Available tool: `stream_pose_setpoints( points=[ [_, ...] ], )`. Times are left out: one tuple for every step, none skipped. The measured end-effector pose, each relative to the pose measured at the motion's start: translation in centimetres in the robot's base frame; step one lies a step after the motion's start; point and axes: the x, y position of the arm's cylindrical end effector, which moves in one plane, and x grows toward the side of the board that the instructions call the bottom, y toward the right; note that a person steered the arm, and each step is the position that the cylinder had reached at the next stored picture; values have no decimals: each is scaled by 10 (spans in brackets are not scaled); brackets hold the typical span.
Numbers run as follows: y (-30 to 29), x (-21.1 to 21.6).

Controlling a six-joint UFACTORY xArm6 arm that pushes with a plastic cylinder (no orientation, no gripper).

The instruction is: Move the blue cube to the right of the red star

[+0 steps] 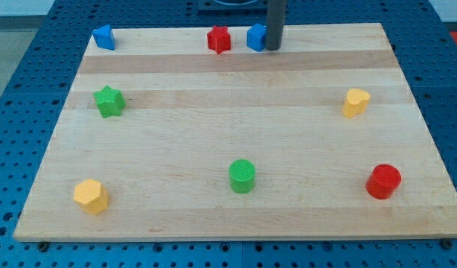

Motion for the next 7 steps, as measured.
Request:
stream_pose_setpoints(
  points=[
    [27, 0],
    [64, -6],
    [43, -16],
    [4, -22],
    [11, -32],
    [30, -59],
    [16, -58]
  ],
)
